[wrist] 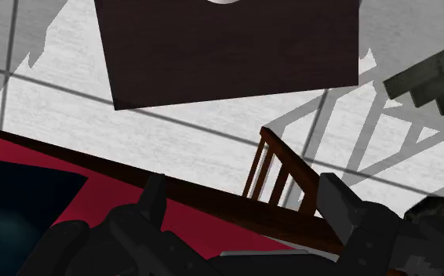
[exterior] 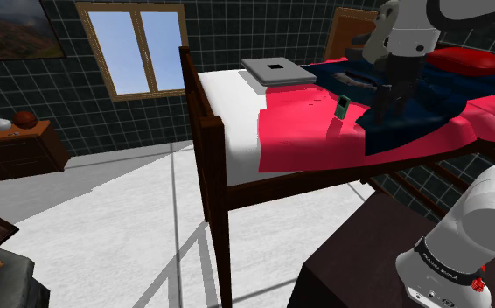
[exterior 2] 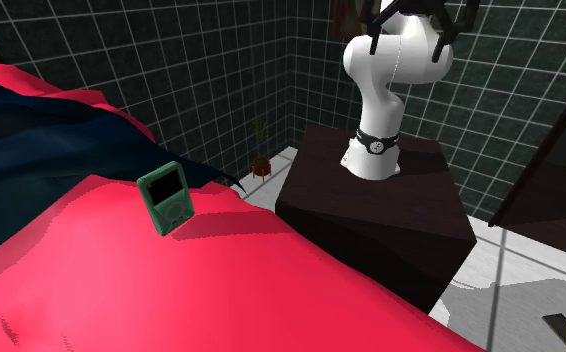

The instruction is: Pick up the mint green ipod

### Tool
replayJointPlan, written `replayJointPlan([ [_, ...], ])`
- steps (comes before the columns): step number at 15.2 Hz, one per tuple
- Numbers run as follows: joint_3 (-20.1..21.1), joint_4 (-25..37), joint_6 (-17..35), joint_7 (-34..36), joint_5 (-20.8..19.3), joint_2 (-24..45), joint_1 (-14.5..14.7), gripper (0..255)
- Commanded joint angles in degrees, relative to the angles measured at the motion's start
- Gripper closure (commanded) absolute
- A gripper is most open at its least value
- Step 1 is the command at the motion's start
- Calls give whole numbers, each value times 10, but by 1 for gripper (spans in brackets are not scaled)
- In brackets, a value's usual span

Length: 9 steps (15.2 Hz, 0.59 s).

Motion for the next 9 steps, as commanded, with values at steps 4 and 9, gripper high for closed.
replayJointPlan([
  [4,-44,4,22,-78,-38,23,0,0],
  [9,-114,29,65,-205,-90,83,4,0],
])
